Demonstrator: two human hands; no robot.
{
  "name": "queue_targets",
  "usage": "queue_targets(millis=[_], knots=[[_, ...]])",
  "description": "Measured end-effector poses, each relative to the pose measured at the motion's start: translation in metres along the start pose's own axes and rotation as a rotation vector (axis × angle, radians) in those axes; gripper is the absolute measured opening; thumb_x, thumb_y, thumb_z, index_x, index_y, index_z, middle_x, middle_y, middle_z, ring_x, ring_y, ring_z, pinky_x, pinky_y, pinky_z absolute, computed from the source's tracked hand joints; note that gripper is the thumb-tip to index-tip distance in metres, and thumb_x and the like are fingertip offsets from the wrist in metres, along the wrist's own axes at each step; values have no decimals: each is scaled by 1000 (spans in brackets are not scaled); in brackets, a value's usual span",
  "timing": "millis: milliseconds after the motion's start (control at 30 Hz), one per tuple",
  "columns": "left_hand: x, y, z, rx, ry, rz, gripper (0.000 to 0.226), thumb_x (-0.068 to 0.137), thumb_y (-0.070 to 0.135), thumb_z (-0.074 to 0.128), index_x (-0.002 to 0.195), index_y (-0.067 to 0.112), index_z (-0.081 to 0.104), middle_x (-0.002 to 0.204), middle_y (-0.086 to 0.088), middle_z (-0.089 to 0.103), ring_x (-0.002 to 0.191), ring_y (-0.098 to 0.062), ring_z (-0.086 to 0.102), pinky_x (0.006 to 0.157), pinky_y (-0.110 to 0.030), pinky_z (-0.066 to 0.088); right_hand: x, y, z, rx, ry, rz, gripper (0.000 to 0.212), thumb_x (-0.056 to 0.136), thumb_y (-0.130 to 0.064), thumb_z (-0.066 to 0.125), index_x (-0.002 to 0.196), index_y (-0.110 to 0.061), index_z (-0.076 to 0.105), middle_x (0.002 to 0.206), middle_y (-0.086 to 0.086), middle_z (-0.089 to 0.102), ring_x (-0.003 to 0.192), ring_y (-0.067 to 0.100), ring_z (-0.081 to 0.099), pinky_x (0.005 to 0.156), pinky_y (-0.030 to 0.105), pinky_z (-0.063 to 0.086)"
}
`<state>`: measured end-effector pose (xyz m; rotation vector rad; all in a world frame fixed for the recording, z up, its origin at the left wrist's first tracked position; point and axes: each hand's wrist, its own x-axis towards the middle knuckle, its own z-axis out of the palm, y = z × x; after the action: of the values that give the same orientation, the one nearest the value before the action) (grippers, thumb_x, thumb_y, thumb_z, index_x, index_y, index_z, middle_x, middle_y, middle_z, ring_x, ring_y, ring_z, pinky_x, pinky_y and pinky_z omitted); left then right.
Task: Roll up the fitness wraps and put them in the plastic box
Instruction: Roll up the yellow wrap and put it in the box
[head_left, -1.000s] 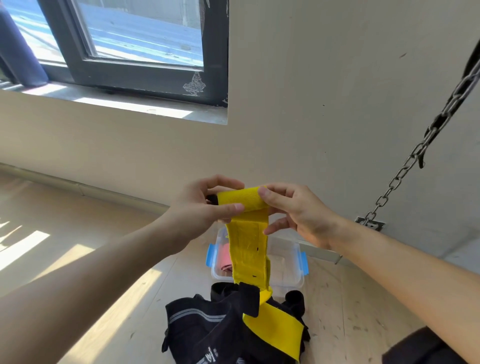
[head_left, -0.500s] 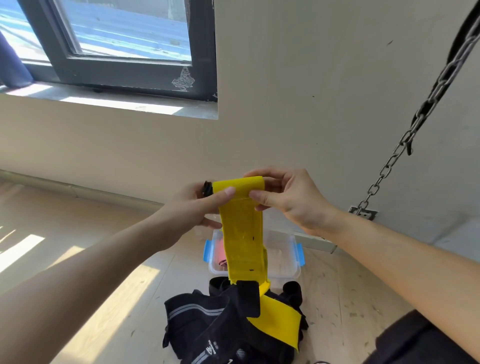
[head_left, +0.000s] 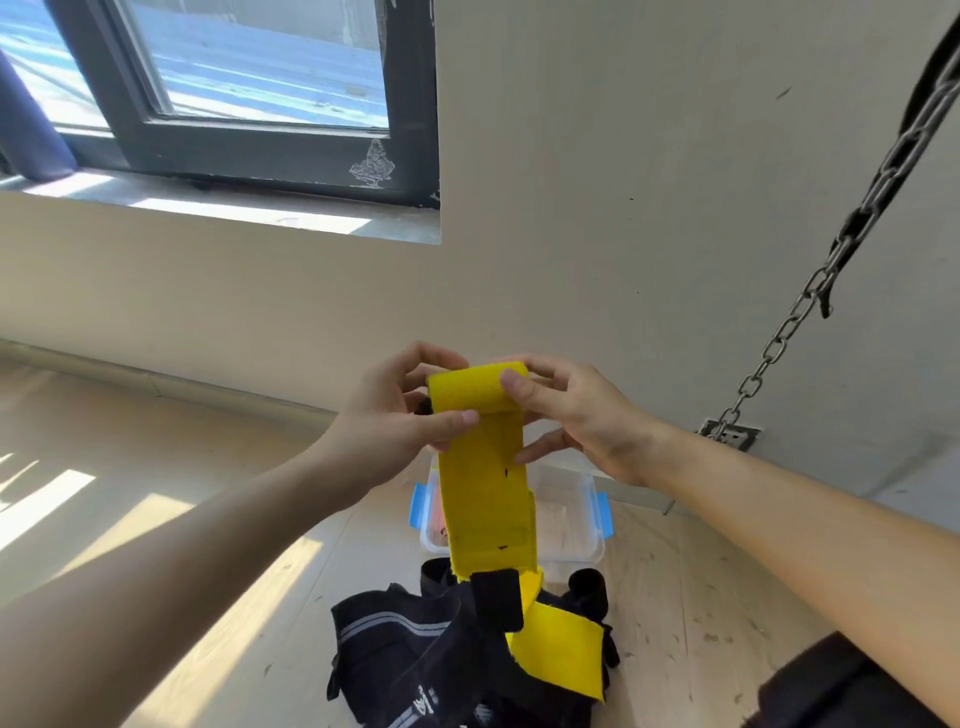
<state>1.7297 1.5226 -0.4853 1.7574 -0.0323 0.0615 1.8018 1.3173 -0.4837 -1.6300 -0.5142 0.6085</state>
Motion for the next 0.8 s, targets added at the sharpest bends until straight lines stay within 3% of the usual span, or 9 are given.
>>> queue_targets(millis=[67,267,400,567,700,800], knots=[[0,0,0,-20,13,29,41,81,5,79,115,16,60,103,-7,68,86,-15,73,65,-27,58,0,-1,2,27,-8,2,49,83,-50,62,124,-24,66,114,3,73,102,21,72,69,38,62],[3,0,-1,-4,5,-7,52,83,1,80,125,19,56,113,-8,66,96,-24,69,66,-27,58,-2,-5,2,82,8,-85,39,83,-32,69,119,-18,67,106,6,76,98,24,72,56,31,60],[1,-3,-3,-33,-169,-196,60,76,37,77,132,25,58,120,-3,70,107,-26,71,73,-33,60,-4,-4,2,72,27,-137,34,80,-26,71,113,-21,68,102,5,77,89,20,73,56,29,59],[1,1,-1,-66,-121,-264,60,84,61,70,128,21,63,118,-6,69,103,-31,72,71,-32,59,-3,1,0,3,68,-209,38,81,-19,73,119,-22,67,103,3,77,96,19,73,61,30,59],[1,1,-1,-27,-79,-220,56,83,55,67,120,14,64,110,-11,69,98,-28,73,71,-31,60,-2,2,-2,-74,41,-211,39,85,-12,74,121,-21,66,104,4,75,96,19,73,65,32,60],[0,1,-4,-27,-60,-183,53,83,49,77,123,16,65,112,-11,70,101,-27,73,73,-33,62,-2,-3,-6,-108,5,-124,47,80,-25,75,125,-19,64,113,6,71,100,20,72,68,33,61]])
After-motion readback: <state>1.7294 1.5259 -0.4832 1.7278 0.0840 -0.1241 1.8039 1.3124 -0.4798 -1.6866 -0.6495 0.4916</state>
